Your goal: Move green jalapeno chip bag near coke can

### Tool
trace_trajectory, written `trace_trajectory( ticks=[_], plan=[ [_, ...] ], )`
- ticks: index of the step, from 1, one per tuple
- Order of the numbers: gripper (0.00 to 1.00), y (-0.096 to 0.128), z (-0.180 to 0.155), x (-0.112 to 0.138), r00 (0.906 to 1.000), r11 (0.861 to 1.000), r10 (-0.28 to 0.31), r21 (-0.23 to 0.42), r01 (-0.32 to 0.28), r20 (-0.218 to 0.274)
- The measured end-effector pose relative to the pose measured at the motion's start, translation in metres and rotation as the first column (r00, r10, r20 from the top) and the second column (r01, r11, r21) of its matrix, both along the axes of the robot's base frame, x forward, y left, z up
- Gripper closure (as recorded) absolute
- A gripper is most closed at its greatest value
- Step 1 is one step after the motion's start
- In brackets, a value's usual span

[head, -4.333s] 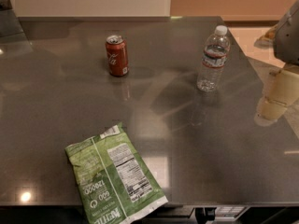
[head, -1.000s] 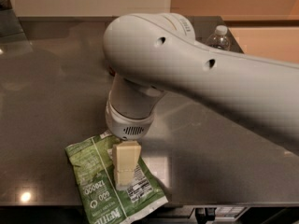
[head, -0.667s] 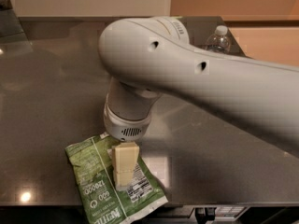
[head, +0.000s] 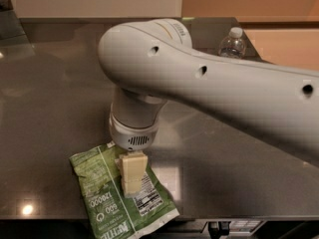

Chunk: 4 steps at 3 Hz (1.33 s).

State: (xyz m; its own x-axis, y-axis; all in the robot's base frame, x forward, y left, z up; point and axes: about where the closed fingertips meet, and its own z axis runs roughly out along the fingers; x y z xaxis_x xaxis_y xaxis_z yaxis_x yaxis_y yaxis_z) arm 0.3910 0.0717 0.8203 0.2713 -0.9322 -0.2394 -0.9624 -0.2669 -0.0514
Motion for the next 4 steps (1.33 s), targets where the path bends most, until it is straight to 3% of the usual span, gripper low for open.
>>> trace_trajectory(
  ticks=[2,3,4],
  plan=[
    [0.64,-0.011,0.010,0.005,0.9998,1.000,-0.013,-0.020,0.013,-0.012],
    [0.88,-0.025,0.026,0.025,0.9961,0.997,-0.079,0.007,0.079,-0.039],
    [1.00,-0.045,0.044,0.060,0.9804,0.981,-0.184,0.053,0.188,-0.072]
  ],
)
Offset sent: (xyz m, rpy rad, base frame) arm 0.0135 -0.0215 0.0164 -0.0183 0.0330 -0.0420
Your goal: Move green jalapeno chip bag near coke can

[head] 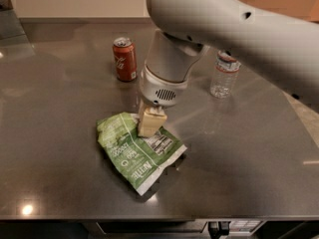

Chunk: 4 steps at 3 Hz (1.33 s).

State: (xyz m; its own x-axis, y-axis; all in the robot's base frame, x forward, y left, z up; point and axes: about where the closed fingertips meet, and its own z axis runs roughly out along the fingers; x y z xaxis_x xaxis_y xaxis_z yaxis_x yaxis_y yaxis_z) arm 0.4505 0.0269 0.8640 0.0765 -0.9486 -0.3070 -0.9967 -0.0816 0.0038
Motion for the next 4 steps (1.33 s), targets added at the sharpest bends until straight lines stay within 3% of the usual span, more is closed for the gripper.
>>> trace_trajectory(
  ticks=[1,2,3,4],
  plan=[
    [1.00,-0.019,0.016,0.043,0.9943,0.994,-0.107,0.032,0.107,-0.009],
    [1.00,-0.029,0.023,0.083,0.9878,0.987,-0.155,0.041,0.155,0.010],
    [1.00,-0.027,0.024,0.117,0.9869,0.987,-0.158,0.044,0.156,0.034],
    [0.83,-0.022,0.019,0.136,0.9894,0.990,-0.138,0.038,0.136,0.047]
  ],
)
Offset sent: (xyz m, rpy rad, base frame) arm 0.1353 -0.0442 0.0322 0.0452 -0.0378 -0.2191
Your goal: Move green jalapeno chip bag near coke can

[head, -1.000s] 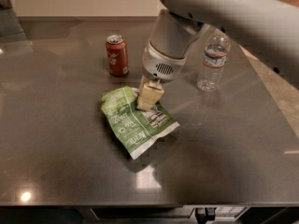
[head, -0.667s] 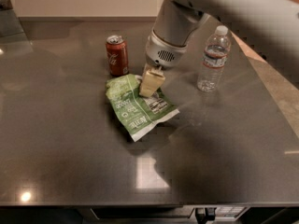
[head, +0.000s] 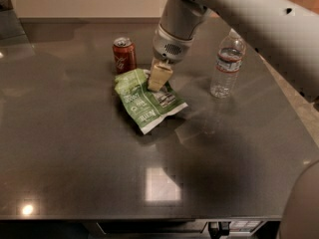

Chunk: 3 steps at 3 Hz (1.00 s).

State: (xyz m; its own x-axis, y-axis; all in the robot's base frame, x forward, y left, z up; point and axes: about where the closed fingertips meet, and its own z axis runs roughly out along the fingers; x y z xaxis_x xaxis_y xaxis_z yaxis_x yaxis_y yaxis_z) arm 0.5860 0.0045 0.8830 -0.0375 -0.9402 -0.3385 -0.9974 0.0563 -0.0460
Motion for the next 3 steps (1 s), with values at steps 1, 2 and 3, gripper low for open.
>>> trace_trajectory(
  ticks=[1,2,3],
  plan=[
    [0.59,0.0037,-0.0067,0.0094,0.9999,1.000,0.013,-0.009,-0.013,0.005],
    [0.37,0.0026,-0.0097,0.0180,0.9998,1.000,0.013,-0.021,-0.013,0.013],
    [0.13,0.0042,-0.0110,0.0186,0.9998,1.000,0.014,-0.020,-0.014,0.014]
  ],
)
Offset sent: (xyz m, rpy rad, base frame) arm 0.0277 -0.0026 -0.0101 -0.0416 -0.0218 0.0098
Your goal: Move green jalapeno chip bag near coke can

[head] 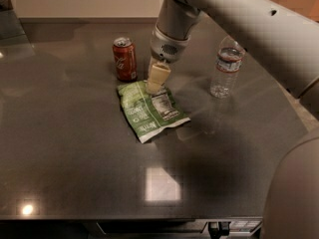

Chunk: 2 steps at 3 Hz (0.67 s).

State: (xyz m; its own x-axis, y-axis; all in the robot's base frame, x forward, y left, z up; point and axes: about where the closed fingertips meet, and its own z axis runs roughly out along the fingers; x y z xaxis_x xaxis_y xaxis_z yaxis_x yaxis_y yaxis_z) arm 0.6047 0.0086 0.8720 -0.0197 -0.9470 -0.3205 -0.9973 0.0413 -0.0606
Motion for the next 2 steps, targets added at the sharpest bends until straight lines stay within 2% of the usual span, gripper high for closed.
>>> trace_trajectory(
  ticks=[1,2],
  plan=[
    [0.00,0.0013,-0.0014,0.0007,1.0000,1.000,0.001,0.001,-0.001,0.000],
    [0.00,0.0014,-0.0014,0.0007,1.0000,1.000,0.001,0.001,-0.001,0.000]
  ],
)
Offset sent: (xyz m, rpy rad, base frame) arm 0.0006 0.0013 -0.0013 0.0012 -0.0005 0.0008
